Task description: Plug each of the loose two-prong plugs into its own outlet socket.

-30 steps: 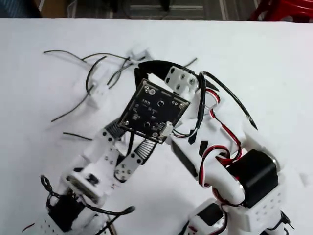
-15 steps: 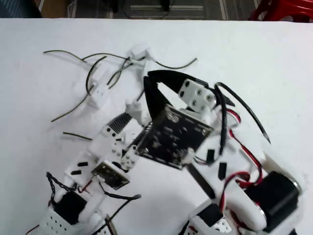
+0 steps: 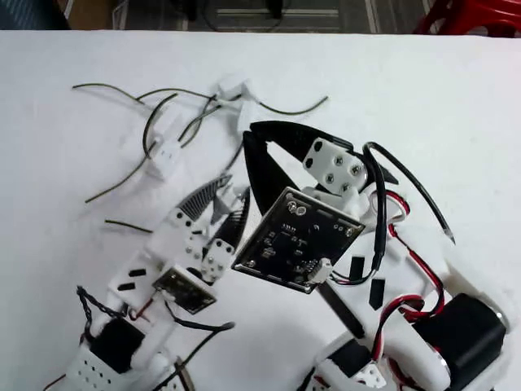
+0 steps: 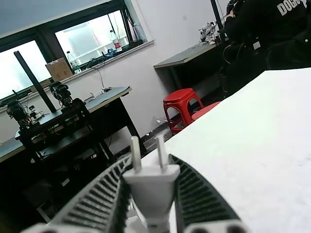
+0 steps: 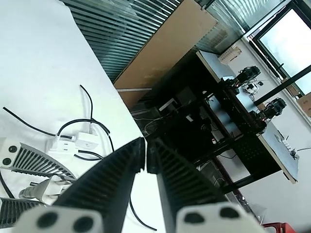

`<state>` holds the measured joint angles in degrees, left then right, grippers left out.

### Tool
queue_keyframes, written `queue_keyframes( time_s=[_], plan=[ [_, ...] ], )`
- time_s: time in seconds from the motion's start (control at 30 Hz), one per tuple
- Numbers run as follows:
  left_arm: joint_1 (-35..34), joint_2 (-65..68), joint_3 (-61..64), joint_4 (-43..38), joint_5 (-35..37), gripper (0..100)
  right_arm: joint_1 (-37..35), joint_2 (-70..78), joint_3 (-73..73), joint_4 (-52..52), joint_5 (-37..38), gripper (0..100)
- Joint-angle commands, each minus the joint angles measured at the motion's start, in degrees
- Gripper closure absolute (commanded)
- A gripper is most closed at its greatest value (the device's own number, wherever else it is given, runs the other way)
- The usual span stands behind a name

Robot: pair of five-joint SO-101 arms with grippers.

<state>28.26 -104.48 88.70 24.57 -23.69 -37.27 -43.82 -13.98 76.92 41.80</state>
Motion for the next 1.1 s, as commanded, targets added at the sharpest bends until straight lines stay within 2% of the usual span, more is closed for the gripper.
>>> queue_keyframes(
  time_s=[0.0, 0.2, 0.53, 0.63, 0.73, 0.83, 1.07],
  plan=[
    [-0.1, -0.2, -0.2, 0.2, -0.3, 98, 0.2, -0.5, -1.5, 0.2, -0.1, 98.0],
    [0.6, -0.2, -0.3, -0.4, -0.2, 98, 0.2, -0.5, -1.6, 0.2, -0.1, 98.0],
    [14.1, -0.2, -0.2, -12.8, 8.1, 98, 0.2, -0.5, -1.6, 0.0, -0.1, 98.0],
    [13.8, -0.2, 0.5, -9.1, 10.7, 98, 0.2, -0.5, -1.6, 0.1, 0.0, 98.0],
    [8.5, -0.2, 0.5, -1.4, 16.3, 98, 0.2, -0.5, -1.6, 0.2, 0.0, 98.0],
    [2.9, -0.1, -1.0, 3.0, 20.5, 98, 0.2, -0.4, -1.6, 0.2, -0.1, 98.0],
    [0.6, -0.1, -6.1, 14.2, 20.3, 98, 0.2, 0.0, -1.5, 3.5, -0.1, 98.0]
  ],
)
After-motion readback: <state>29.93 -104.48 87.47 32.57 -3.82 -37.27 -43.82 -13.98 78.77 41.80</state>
